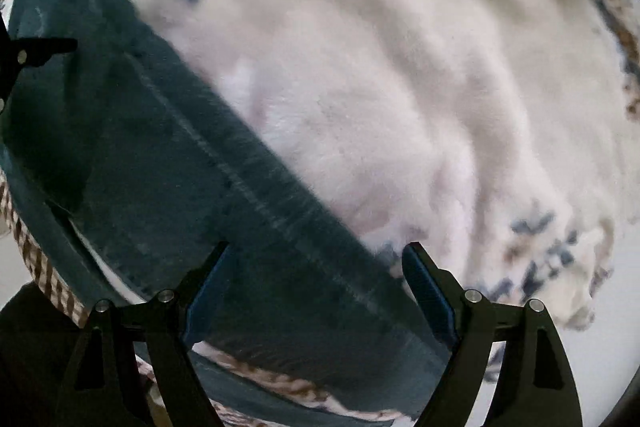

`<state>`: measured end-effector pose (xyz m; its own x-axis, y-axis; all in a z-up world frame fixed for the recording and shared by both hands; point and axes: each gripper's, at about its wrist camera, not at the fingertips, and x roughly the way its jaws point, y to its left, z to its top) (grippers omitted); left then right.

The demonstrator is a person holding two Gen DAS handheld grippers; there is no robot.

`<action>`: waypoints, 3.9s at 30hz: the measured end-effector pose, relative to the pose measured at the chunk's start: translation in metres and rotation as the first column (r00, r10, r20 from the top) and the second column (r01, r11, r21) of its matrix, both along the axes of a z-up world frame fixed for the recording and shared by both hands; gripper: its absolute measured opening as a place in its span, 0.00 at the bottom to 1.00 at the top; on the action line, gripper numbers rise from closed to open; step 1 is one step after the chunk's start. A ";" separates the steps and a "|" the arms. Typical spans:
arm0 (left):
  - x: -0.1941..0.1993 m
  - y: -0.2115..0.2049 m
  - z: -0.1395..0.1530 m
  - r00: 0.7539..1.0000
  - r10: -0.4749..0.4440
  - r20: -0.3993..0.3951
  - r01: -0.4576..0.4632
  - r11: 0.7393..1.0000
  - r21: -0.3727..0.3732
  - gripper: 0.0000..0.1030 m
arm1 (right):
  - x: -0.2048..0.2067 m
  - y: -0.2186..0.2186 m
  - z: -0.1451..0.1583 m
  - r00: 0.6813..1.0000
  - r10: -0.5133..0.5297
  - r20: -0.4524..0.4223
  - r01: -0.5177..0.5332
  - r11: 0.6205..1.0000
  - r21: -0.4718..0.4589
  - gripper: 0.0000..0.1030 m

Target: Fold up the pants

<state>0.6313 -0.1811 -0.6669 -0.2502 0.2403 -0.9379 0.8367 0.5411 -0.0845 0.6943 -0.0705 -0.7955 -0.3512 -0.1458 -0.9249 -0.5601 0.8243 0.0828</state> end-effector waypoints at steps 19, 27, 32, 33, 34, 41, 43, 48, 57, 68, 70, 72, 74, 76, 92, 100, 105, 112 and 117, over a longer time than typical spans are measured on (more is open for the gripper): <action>-0.059 0.048 0.090 0.942 0.233 0.242 -0.174 0.955 -0.241 0.11 | -0.034 -0.042 0.096 0.972 -0.104 0.209 0.067 0.982 0.176 0.09; -0.154 0.102 0.151 0.836 0.535 0.124 -0.474 0.817 -0.329 0.11 | -0.140 -0.009 0.171 0.936 -0.159 0.314 0.093 0.972 0.214 0.08; -0.223 0.131 0.104 0.703 0.709 -0.045 -0.695 0.673 -0.252 0.11 | -0.227 0.022 0.138 0.947 -0.291 0.138 0.264 0.946 0.188 0.08; -0.236 0.136 0.090 0.678 0.732 -0.067 -0.725 0.651 -0.224 0.11 | -0.244 0.029 0.126 0.946 -0.302 0.118 0.281 0.945 0.168 0.08; -0.248 0.141 0.073 0.646 0.758 -0.092 -0.758 0.622 -0.198 0.11 | -0.258 0.035 0.112 0.946 -0.305 0.107 0.290 0.947 0.138 0.09; -0.264 0.150 0.040 0.559 0.822 -0.108 -0.822 0.534 -0.197 0.12 | -0.277 0.032 0.064 0.874 -0.482 0.067 0.480 0.876 0.043 0.17; -0.264 0.153 0.042 0.523 0.843 -0.124 -0.843 0.491 -0.218 0.13 | -0.275 0.028 0.072 0.846 -0.530 0.055 0.527 0.848 0.060 0.39; -0.274 0.155 0.062 0.502 0.854 -0.135 -0.848 0.455 -0.271 0.24 | -0.278 0.018 0.118 0.773 -0.634 0.034 0.620 0.765 0.175 0.92; -0.291 0.138 0.105 0.472 0.877 0.090 -0.814 0.473 -0.337 0.60 | -0.249 -0.075 0.158 0.524 -0.818 0.239 0.812 0.564 0.149 0.92; -0.332 0.136 0.104 0.363 0.912 0.193 -0.855 0.408 -0.322 0.95 | -0.160 -0.170 0.064 0.436 -0.836 0.334 0.893 0.448 -0.045 0.68; -0.319 0.138 0.109 0.346 0.900 0.267 -0.847 0.422 -0.323 0.95 | -0.162 -0.177 0.069 0.419 -0.825 0.380 0.899 0.436 -0.046 0.19; -0.307 0.146 0.118 0.300 0.902 0.310 -0.835 0.406 -0.372 0.95 | -0.174 -0.185 0.083 0.360 -0.845 0.396 0.918 0.395 0.010 0.06; -0.295 0.152 0.123 0.254 0.901 0.351 -0.826 0.391 -0.406 0.95 | -0.194 -0.198 0.107 0.283 -0.862 0.420 0.935 0.346 0.080 0.05; -0.283 0.158 0.119 0.223 0.899 0.377 -0.829 0.378 -0.412 0.95 | -0.218 -0.210 0.132 0.208 -0.871 0.445 0.941 0.302 0.153 0.05; -0.266 0.188 0.000 0.098 0.977 0.190 -0.952 0.148 -0.268 1.00 | -0.412 -0.277 0.081 -0.183 -0.975 0.128 0.931 -0.130 0.341 0.43; -0.268 0.175 0.047 0.077 0.978 0.193 -0.935 0.138 -0.327 0.99 | -0.426 -0.299 0.088 -0.299 -0.940 0.163 0.898 -0.219 0.382 0.06; -0.288 0.143 0.091 0.145 0.969 0.200 -0.885 0.217 -0.412 0.99 | -0.411 -0.287 0.140 -0.178 -0.935 0.307 0.867 -0.001 0.499 0.05; -0.302 0.098 0.102 0.223 0.957 0.187 -0.859 0.283 -0.426 0.99 | -0.411 -0.323 0.169 -0.192 -0.907 0.376 0.829 0.055 0.557 0.05; -0.306 0.093 0.091 0.250 0.952 0.178 -0.866 0.302 -0.399 0.99 | -0.417 -0.349 0.122 -0.194 -0.925 0.326 0.876 -0.014 0.482 0.05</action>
